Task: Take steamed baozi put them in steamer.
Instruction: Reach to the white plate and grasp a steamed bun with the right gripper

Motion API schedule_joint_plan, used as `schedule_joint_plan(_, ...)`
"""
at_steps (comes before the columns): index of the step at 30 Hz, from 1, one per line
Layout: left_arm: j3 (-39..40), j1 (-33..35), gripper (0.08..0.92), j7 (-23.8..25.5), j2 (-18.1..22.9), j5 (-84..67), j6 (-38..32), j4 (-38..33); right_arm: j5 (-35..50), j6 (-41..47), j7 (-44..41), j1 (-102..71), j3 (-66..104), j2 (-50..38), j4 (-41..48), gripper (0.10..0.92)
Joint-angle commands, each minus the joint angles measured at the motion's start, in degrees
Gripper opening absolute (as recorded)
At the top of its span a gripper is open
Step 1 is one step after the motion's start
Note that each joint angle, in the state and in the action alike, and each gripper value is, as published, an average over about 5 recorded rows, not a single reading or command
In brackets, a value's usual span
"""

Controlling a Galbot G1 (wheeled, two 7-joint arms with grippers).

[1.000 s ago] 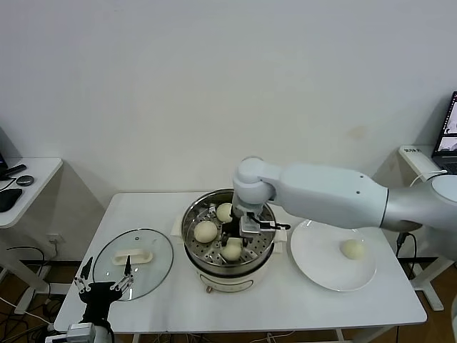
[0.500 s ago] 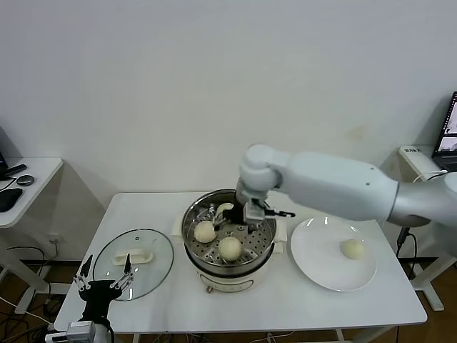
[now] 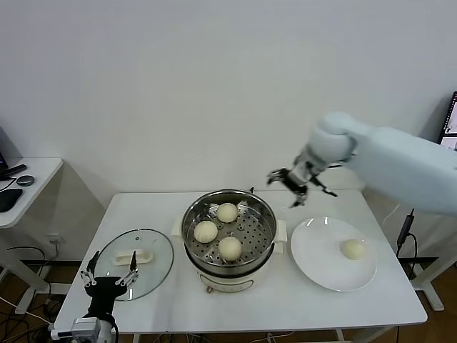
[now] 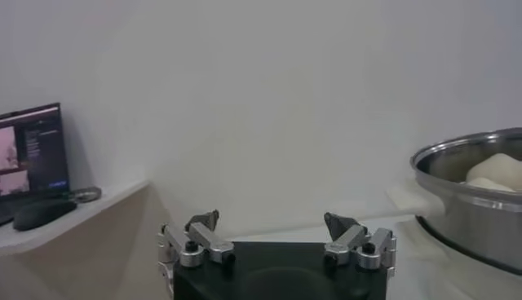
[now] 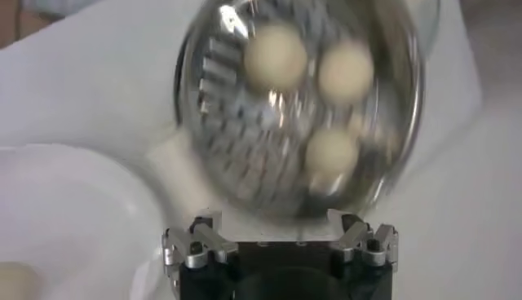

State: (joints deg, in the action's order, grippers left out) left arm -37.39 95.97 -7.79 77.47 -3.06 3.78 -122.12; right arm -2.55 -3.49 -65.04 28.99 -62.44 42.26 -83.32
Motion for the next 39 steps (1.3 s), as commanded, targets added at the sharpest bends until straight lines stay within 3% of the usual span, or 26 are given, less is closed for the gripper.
schedule_joint_plan(1,0.78,-0.18,0.823,0.05,-0.2,0.11,-0.04,0.58,-1.0,14.83,-0.67,-14.13,10.44,-15.9,2.99,0.823)
schedule_joint_plan(14,1.39,0.22,0.823,0.03,0.65,1.32,-0.24,1.37,-12.04,2.4,-0.54,-37.77,30.67,-11.57,16.93,0.823)
schedule_joint_plan(29,0.84,0.31,0.823,0.02,0.77,1.34,-0.18,1.41,-18.76,0.32,0.02,-40.43,33.87,-2.75,27.04,0.823)
schedule_joint_plan(39,0.21,0.5,0.823,0.04,0.66,1.04,-0.21,1.35,-20.37,1.01,0.1,-39.99,33.95,1.11,29.28,0.814)
